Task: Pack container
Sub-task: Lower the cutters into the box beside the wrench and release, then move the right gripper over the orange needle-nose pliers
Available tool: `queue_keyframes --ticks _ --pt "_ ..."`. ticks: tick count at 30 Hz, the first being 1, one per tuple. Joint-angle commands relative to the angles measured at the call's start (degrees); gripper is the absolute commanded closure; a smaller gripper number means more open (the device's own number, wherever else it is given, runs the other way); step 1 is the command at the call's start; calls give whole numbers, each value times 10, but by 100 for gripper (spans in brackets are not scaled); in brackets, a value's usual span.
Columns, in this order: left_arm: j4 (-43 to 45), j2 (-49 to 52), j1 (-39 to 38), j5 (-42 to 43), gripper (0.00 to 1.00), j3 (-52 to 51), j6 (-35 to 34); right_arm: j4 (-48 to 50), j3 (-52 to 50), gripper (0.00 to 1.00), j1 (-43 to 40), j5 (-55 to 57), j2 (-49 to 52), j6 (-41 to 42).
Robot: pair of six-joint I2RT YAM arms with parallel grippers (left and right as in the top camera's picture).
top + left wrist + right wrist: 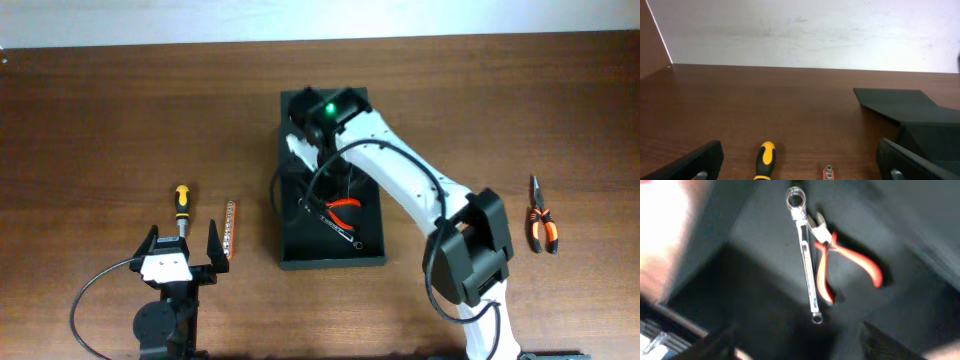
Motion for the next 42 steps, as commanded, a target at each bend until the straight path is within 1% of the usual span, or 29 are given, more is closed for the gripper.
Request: queue_keyframes --ticks 1,5,6,12,14,17,22,23,24,28,29,31,35,38,42 --pt "2 -4 4 6 1 -4 7 -45 94 1 -6 44 -3 -5" --pt "2 -4 4 6 1 -4 7 -118 184 1 -25 99 -3 29" --pt "2 -4 4 6 1 -4 7 -121 198 1 -31 102 -3 37" --pt "2 -4 4 6 1 -4 7 -121 198 1 -74 98 -50 70" --pt "2 -4 4 6 1 -4 7 -121 182 1 -90 97 -77 71" --pt "2 -4 4 6 1 -4 7 -121 138 1 -117 97 -127 96" --pt "2 -4 4 6 1 -4 7 -121 -18 1 -176 101 -248 97" --pt "2 -4 4 6 1 -4 7 -121 -77 1 -209 100 -293 112" --pt "2 -4 4 6 1 -4 7 -121 -107 1 -231 100 -318 120" --pt "2 -4 4 6 1 -4 7 -121 -191 1 -336 100 -392 122" --pt "2 -4 4 6 1 -4 7 -120 -207 1 -388 100 -408 122" --pt "2 -4 4 6 1 -4 7 -120 -209 1 -445 97 -411 122" --pt "2 -4 4 6 1 -4 7 -119 -209 1 -515 89 -409 122" --pt "2 -4 4 6 1 -4 7 -116 -209 1 -549 85 -409 122" --pt "2 -4 4 6 1 -4 7 -82 -210 1 -565 87 -410 112"
